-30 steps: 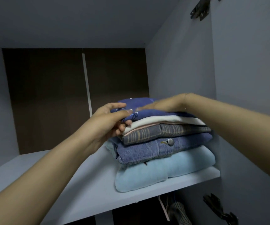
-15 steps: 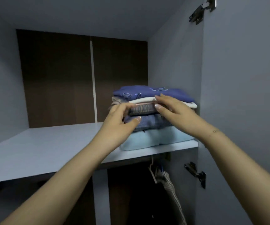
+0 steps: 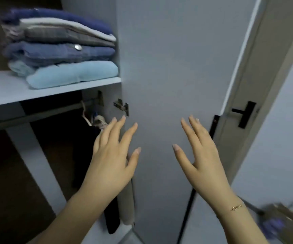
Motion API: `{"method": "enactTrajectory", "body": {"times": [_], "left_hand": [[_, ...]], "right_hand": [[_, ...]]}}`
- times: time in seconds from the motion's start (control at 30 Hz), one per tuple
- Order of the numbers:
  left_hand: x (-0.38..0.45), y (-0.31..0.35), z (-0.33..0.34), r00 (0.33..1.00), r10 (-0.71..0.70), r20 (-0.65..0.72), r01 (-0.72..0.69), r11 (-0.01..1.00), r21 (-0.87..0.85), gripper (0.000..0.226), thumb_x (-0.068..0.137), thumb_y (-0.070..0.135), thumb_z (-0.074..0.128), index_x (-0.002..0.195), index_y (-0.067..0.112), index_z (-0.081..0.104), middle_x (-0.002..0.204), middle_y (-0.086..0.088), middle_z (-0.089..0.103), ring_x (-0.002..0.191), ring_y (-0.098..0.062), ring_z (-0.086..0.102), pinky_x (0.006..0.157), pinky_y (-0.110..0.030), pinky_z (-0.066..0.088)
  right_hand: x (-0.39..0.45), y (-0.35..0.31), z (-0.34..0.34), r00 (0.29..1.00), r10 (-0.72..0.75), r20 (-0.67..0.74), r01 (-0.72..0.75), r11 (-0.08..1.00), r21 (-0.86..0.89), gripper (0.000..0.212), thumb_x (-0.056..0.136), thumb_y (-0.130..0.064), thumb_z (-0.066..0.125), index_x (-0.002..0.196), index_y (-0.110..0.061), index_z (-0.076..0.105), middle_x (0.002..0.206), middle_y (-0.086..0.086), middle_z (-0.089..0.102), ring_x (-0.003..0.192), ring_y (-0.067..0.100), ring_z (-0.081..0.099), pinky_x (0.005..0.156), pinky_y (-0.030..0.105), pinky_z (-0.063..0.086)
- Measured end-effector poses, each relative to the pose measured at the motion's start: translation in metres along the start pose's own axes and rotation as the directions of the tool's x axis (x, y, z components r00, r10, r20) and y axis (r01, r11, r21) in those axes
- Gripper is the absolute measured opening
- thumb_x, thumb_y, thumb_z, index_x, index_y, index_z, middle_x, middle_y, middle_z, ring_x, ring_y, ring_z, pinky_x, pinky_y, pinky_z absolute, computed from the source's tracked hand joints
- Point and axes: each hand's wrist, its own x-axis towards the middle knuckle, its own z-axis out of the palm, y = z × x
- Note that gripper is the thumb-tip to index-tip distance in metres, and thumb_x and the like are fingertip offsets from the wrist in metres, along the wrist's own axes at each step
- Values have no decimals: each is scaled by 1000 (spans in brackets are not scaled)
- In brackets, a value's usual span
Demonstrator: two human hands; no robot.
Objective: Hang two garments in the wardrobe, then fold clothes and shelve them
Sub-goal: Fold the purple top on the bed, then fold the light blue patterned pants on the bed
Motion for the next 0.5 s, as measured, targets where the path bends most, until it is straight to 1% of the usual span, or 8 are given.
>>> {"method": "enactTrajectory", "body": {"times": [0.07,0.1,0.23,0.3,0.37,0.43,0.5], "left_hand": [[-9,37,26,996,81,49,-81,997,6,55,98,42,44,150,28,31,162,0,14,149,-18,3,118,-41,8],[-13,57,38,989,128,71,-129,992,4,54,99,40,45,150,27,32,162,-1,15,149,-19,5,118,-41,7],[-26,151,91,933,327,152,-321,945,-63,57,94,38,44,149,22,36,161,-7,19,149,-24,15,119,-43,10],[-33,205,121,883,425,198,-409,905,-115,57,95,40,37,150,23,33,161,-7,17,149,-24,13,119,-44,9],[-42,264,151,829,503,245,-470,864,-184,59,95,43,31,151,26,29,162,-6,14,150,-22,10,120,-45,10],[-55,329,182,775,570,274,-511,820,-258,59,95,44,32,152,27,28,162,-5,14,150,-21,10,119,-46,11],[-71,397,213,714,638,289,-547,766,-338,60,95,43,39,151,27,28,162,-5,16,149,-21,11,120,-46,13]], "right_hand": [[-35,28,-26,997,79,-26,-81,990,-115,60,100,-38,46,154,-27,23,162,-10,12,149,5,2,122,39,10],[-53,42,-40,992,124,-33,-127,979,-157,60,100,-37,47,154,-26,22,162,-10,11,149,5,2,122,40,10],[-127,104,-102,946,319,-53,-321,901,-291,62,100,-45,40,154,-32,13,162,-15,2,148,2,-5,123,36,4],[-166,135,-137,908,409,-91,-415,846,-336,63,99,-47,39,154,-31,13,162,-12,4,149,4,-3,123,37,5],[-206,165,-175,859,493,-135,-506,784,-360,63,99,-45,42,155,-27,18,163,-8,9,149,6,2,123,40,9],[-248,196,-214,810,561,-170,-578,716,-391,63,99,-44,44,154,-25,22,162,-7,12,150,8,4,122,42,11],[-294,228,-257,749,627,-214,-652,638,-409,63,98,-43,46,154,-25,23,162,-8,11,150,8,4,122,40,9]]}}
